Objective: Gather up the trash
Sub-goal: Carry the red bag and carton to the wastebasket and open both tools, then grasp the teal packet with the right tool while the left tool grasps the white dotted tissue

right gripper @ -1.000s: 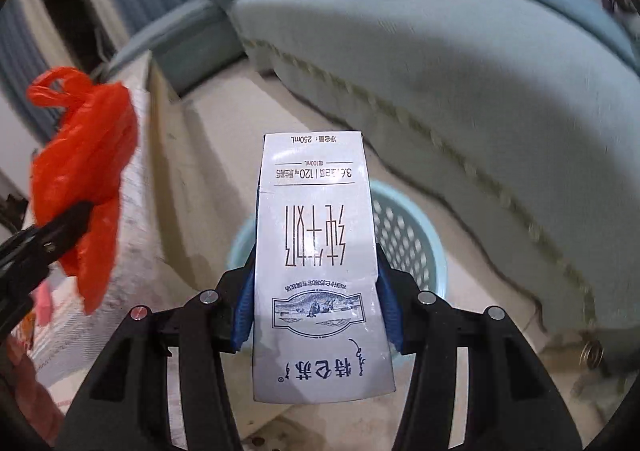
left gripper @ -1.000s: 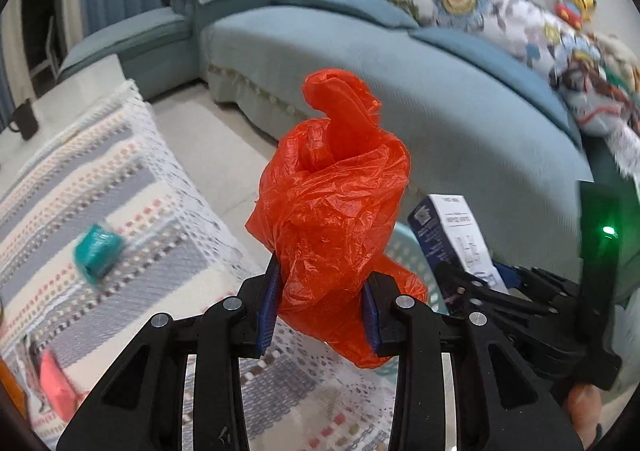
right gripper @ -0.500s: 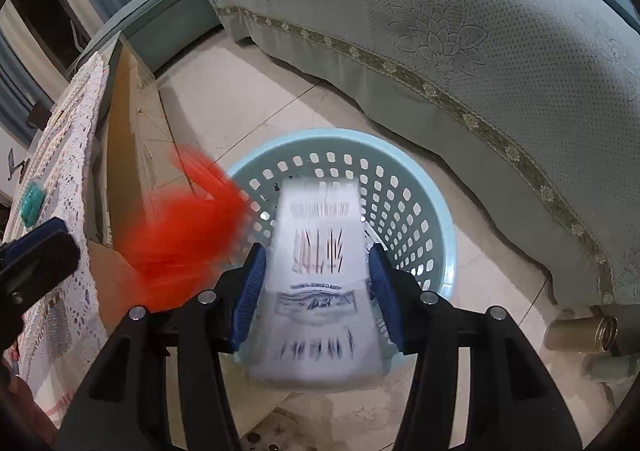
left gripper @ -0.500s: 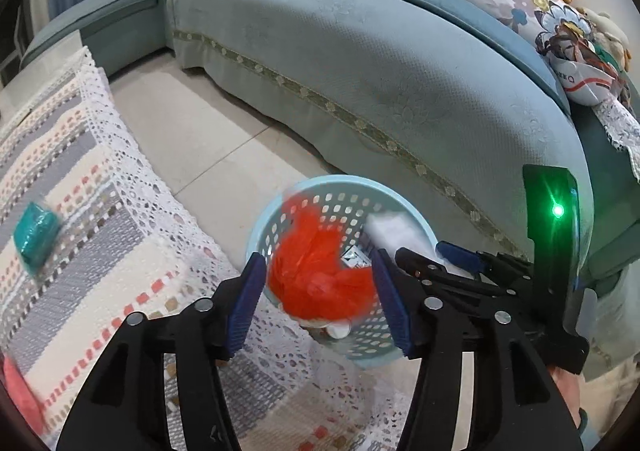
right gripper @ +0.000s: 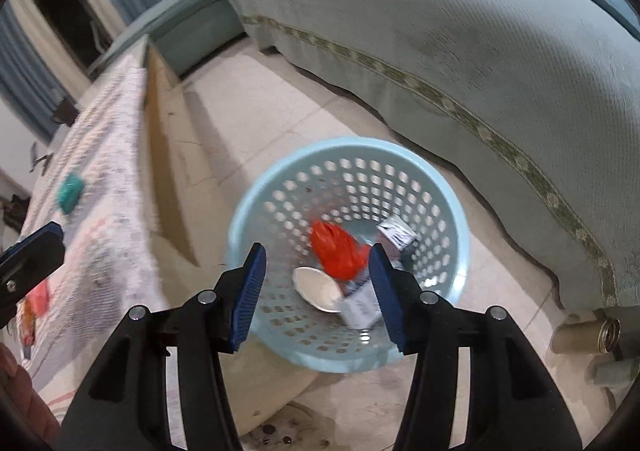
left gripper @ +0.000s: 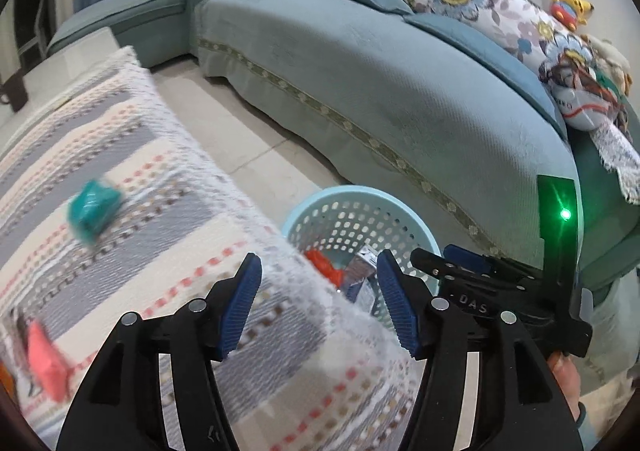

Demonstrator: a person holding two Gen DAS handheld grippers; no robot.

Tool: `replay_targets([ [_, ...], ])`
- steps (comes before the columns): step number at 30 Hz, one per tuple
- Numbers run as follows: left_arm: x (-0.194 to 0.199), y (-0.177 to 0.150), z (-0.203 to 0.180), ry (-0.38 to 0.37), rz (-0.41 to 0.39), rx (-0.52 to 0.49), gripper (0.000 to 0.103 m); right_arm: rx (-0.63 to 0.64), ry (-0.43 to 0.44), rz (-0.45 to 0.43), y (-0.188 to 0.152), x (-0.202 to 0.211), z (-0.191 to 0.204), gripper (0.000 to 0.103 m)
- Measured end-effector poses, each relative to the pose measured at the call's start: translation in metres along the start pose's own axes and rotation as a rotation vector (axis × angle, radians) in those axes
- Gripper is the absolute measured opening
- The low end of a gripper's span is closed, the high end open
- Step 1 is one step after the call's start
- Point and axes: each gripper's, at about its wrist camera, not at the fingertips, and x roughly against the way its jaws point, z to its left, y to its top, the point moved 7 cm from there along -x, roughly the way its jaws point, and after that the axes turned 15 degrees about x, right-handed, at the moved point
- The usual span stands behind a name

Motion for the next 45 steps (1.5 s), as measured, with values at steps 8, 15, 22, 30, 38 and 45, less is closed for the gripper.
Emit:
replay_targets([
  [8, 0.083, 0.013, 0.062, 0.084, -0.151, 0.14, 0.058, 0.176, 0.095, -0.142, 0.031, 0.048, 0.084, 0.05],
  [15, 0.127, 0.01, 0.171, 0.283, -0.207, 0.375, 0.059, 0.373, 0.149, -0.205, 0.054, 0.056, 0.177, 0.05],
  [22, 0.111, -0.004, 0.235, 0.189, -0.145, 0.548, 0.057, 0.474, 0.187, -0.227, 0.073, 0.031, 0.234, 0.05],
  [30, 0.093, -0.014, 0.256, 0.386, -0.093, 0.528, 0.049, 0.522, 0.217, -0.159, 0.089, -0.022, 0.276, 0.056],
  [38, 0.088, -0.014, 0.266, 0.363, -0.076, 0.574, 0.014, 0.482, 0.252, -0.059, 0.088, -0.061, 0.289, 0.064],
  [45, 0.096, -0.01, 0.268, 0.358, -0.107, 0.598, 0.006, 0.437, 0.261, -0.029, 0.103, -0.08, 0.293, 0.065],
])
